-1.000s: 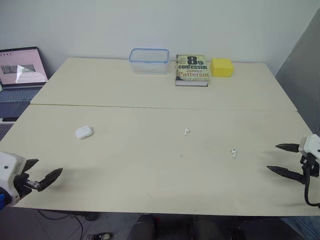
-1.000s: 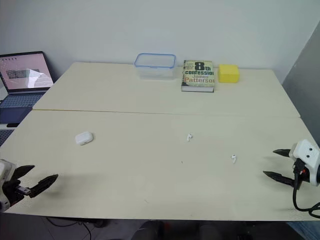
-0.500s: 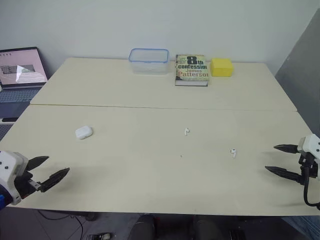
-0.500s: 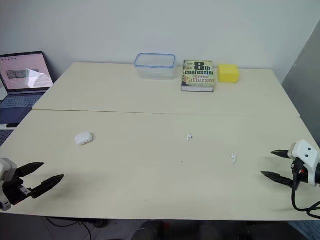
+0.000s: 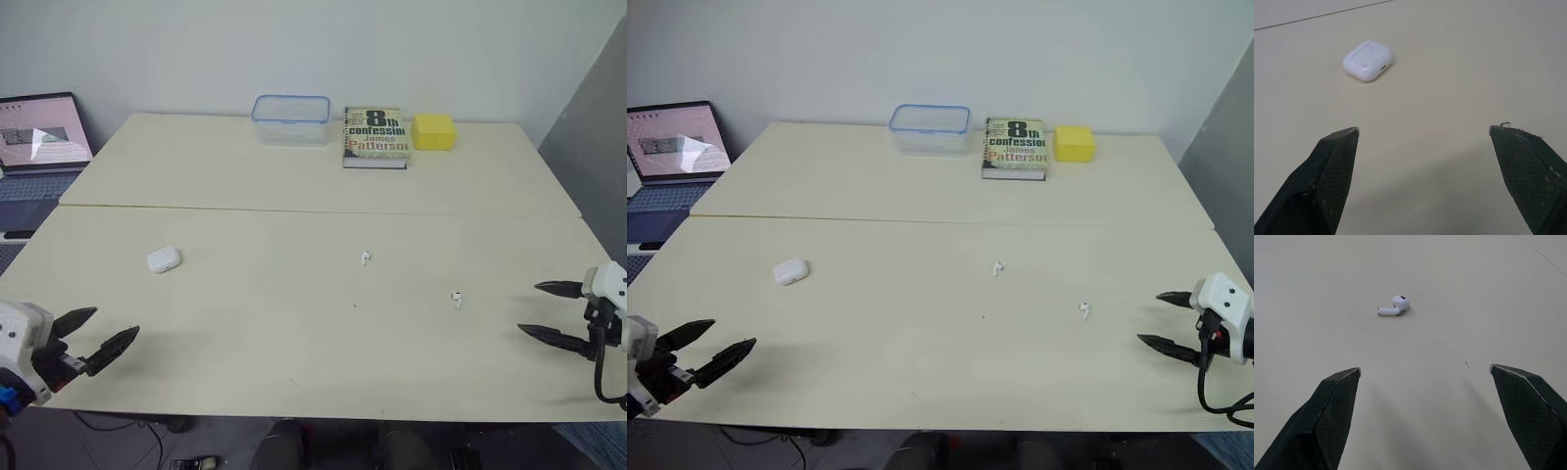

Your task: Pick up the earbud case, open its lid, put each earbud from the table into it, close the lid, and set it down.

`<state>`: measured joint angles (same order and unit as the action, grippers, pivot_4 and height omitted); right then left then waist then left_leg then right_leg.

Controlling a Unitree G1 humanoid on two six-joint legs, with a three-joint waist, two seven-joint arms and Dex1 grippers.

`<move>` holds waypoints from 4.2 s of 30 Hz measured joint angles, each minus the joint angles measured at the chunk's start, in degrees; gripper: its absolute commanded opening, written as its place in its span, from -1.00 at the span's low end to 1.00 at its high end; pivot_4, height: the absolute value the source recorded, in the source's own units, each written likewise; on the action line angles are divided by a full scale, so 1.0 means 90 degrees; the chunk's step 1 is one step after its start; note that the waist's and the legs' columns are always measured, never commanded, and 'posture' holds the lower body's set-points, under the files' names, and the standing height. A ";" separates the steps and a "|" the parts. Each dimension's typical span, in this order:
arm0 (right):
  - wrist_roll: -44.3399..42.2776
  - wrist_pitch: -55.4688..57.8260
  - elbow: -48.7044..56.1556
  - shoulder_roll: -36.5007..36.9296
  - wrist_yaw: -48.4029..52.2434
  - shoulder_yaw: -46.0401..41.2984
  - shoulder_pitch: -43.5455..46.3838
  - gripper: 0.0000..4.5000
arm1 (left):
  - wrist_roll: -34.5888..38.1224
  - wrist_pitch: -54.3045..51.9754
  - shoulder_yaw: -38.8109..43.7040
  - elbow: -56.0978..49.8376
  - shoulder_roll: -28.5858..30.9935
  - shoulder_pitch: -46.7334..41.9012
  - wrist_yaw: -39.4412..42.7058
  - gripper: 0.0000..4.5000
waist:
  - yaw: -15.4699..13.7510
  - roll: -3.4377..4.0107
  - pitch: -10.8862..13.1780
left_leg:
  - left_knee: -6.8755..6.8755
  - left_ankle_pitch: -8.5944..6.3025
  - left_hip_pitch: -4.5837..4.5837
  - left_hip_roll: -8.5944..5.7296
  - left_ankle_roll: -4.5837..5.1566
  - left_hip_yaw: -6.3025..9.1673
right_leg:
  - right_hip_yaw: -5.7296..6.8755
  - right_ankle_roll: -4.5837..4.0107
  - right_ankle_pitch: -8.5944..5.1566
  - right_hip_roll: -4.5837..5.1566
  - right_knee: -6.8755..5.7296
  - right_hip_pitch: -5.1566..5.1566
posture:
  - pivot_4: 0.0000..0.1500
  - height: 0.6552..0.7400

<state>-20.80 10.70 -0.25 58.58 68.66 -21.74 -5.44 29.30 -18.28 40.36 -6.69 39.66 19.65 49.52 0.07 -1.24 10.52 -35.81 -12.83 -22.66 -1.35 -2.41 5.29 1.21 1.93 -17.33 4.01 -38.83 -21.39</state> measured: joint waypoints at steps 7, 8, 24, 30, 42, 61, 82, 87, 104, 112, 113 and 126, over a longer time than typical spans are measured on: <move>-0.0600 0.0757 0.1001 -0.0027 -0.0006 0.0272 0.0762 0.98 | 0.0069 -0.0683 -0.0294 -0.0996 -0.1454 -0.0844 -0.2265 1.00 | -0.0006 -0.0003 0.0001 | -0.0015 0.0000 -0.0001 -0.0001 0.0000 0.0004 | 0.0001 0.0022 0.0012 -0.0004 -0.0003 0.0003 | 1.00 0.97; -0.0703 0.0917 0.1142 -0.0028 -0.0016 0.0394 0.1016 0.98 | -0.0016 -0.0835 -0.0409 -0.1131 -0.1697 -0.1067 -0.2747 1.00 | -0.0005 -0.0003 0.0001 | -0.0016 0.0000 -0.0001 -0.0001 0.0000 0.0004 | 0.0001 0.0030 0.0017 -0.0006 -0.0002 0.0005 | 1.00 0.97; -0.1208 0.1925 0.1714 -0.0135 0.0020 0.1697 0.3037 0.98 | -0.1037 -0.2143 -0.1343 -0.0098 -0.2671 -0.3404 -0.6012 1.00 | -0.0014 -0.0030 0.0007 | -0.0025 0.0000 -0.0011 -0.0002 0.0000 -0.0046 | -0.0011 0.0016 0.0046 -0.0042 0.0000 -0.0007 | 1.00 0.97; -0.1367 0.2143 0.1961 -0.0251 0.0153 0.2017 0.3389 0.98 | -0.1163 -0.2243 -0.1500 0.0531 -0.2547 -0.3847 -0.6000 1.00 | -0.0016 -0.0030 0.0007 | -0.0025 0.0000 -0.0010 0.0001 0.0000 -0.0045 | -0.0011 0.0018 0.0047 -0.0045 0.0000 -0.0007 | 1.00 0.97; -0.0911 0.2233 0.1428 -0.0894 0.0445 0.3199 0.4747 0.98 | -0.1553 -0.1847 -0.1642 0.1681 -0.2367 -0.4647 -0.6006 1.00 | -0.0005 -0.0030 0.0007 | -0.0025 0.0001 -0.0010 0.0001 -0.0002 -0.0049 | -0.0015 0.0022 0.0051 -0.0046 -0.0004 -0.0014 | 1.00 0.97; -0.0819 0.2258 0.1611 -0.1038 0.0442 0.3245 0.4363 1.00 | -0.1698 -0.1865 -0.1804 0.2051 -0.1846 -0.4678 -0.5693 0.24 | -0.0002 -0.0030 0.0007 | -0.0024 0.0001 -0.0012 0.0003 -0.0002 -0.0051 | -0.0029 0.0025 0.0055 -0.0044 -0.0007 -0.0029 | 1.00 0.97; -0.3446 0.6265 0.3224 -0.1514 -0.2229 0.2014 0.2857 1.00 | -0.2282 0.4933 -0.5891 0.0997 -0.1174 -0.4014 0.0634 0.24 | -0.0048 -0.0019 0.0004 | -0.0023 -0.0006 -0.0028 0.0020 0.0011 -0.0083 | -0.0051 -0.0013 0.0080 -0.0063 0.0022 -0.0042 | 1.00 0.97; -0.4117 0.7241 0.2985 -0.2350 -0.3217 0.2003 0.3259 1.00 | -0.2280 0.5802 -0.5948 0.1626 -0.1269 -0.4405 0.0918 0.24 | -0.0015 -0.0019 0.0004 | -0.0024 -0.0007 -0.0030 0.0018 0.0015 -0.0082 | -0.0042 -0.0004 0.0084 -0.0068 0.0019 -0.0044 | 1.00 0.97; -0.4395 0.7625 0.2362 -0.3618 -0.4361 0.2077 0.3699 1.00 | -0.2255 0.6136 -0.6064 0.1604 -0.1443 -0.4268 0.0961 0.24 | 0.0023 -0.0018 0.0004 | -0.0024 -0.0007 -0.0026 0.0020 0.0015 -0.0078 | -0.0046 -0.0004 0.0084 -0.0088 -0.0005 -0.0058 | 1.00 0.97; -0.4380 0.7631 0.2249 -0.3692 -0.4432 0.2322 0.3706 0.12 | -0.2256 0.6124 -0.6064 0.1590 -0.1458 -0.4267 0.0929 0.24 | 0.0032 -0.0018 0.0004 | -0.0023 -0.0007 -0.0027 0.0020 0.0015 -0.0077 | -0.0048 -0.0004 0.0084 -0.0090 -0.0007 -0.0063 | 1.00 0.97; -0.4380 0.7632 0.2249 -0.3692 -0.4434 0.2327 0.3706 -0.07 | -0.2256 0.6124 -0.6064 0.1590 -0.1459 -0.4267 0.0928 0.24 | 0.0032 -0.0018 0.0004 | -0.0023 -0.0007 -0.0027 0.0020 0.0015 -0.0077 | -0.0049 -0.0004 0.0084 -0.0090 -0.0007 -0.0063 | 1.00 0.97; -0.4451 0.7679 0.2181 -0.3709 -0.4453 0.2325 0.3740 -0.65 | -0.2027 0.5887 -0.6061 0.1526 -0.1441 -0.4203 0.0958 0.69 | 0.0037 -0.0018 0.0004 | -0.0023 -0.0007 -0.0027 0.0022 0.0015 -0.0075 | -0.0052 -0.0004 0.0084 -0.0091 -0.0010 -0.0066 | 1.00 0.97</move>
<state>-60.86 79.82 19.38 25.21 28.59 -0.81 28.22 11.06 34.70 -14.19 7.05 26.70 -18.18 58.14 0.41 -1.39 10.55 -36.02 -12.90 -22.90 -1.15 -2.28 4.61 0.75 1.90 -16.58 3.19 -38.92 -21.98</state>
